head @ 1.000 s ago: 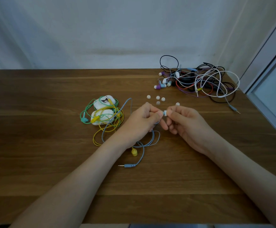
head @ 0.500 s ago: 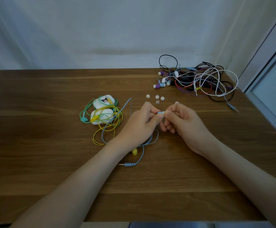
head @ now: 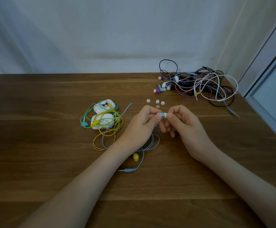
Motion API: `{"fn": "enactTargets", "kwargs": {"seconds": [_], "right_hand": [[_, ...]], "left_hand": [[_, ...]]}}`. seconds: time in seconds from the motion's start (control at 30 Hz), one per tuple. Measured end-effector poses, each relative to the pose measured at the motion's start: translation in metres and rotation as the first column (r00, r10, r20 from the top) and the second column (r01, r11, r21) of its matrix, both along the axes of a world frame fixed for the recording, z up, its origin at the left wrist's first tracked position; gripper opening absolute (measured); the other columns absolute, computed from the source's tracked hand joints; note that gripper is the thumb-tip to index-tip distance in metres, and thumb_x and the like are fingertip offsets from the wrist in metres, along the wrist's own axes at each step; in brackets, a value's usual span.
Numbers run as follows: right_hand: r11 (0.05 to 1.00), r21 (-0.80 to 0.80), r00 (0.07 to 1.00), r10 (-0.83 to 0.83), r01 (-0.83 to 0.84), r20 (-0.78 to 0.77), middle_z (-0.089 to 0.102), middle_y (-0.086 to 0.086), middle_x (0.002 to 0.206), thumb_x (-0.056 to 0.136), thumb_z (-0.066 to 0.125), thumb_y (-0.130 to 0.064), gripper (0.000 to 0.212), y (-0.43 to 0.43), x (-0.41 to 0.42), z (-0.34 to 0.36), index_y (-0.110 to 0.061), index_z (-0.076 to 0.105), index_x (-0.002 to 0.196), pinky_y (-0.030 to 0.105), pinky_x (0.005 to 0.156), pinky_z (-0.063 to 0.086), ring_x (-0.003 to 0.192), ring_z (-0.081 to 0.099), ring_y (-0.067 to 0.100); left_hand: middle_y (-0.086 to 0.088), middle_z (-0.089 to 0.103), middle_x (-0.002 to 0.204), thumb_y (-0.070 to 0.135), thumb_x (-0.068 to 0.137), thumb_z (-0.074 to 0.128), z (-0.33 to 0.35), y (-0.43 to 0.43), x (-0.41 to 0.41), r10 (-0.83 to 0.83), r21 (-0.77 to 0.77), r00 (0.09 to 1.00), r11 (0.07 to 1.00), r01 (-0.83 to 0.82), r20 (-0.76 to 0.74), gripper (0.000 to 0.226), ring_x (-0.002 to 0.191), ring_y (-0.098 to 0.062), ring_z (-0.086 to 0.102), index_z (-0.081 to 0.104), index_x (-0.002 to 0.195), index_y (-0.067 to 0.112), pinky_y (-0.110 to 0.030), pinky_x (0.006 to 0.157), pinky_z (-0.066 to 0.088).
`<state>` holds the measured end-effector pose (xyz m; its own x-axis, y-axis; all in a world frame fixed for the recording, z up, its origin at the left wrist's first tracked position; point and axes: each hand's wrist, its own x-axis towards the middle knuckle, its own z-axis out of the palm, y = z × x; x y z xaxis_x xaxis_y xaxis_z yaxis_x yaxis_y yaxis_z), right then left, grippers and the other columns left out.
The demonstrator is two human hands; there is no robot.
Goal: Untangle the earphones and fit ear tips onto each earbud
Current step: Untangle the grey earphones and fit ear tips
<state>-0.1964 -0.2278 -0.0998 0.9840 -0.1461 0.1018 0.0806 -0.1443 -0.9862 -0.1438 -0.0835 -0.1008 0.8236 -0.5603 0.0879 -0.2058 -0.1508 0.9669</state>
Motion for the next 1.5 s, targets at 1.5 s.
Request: {"fn": "enactTargets", "kwargs": {"seconds": [1.5], "right_hand": [[0.978, 0.173, 0.972, 0.148, -0.117, -0.180, 0.054, 0.004, 0.067, 0.098, 0.041, -0.008, 0.021, -0.010, 0.006, 0.005, -0.011, 0.057, 0.085, 0.022, 0.055, 0.039, 0.060, 0.046, 0.012]], "left_hand": [[-0.005, 0.065, 0.078, 0.009, 0.102, 0.040, 0.011, -0.001, -0.006, -0.075, -0.044, 0.991, 0.996, 0.071, -0.112, 0.019, 0.049, 0.008, 0.055, 0.050, 0.114, -0.001, -0.002, 0.051, 0.038]]}}
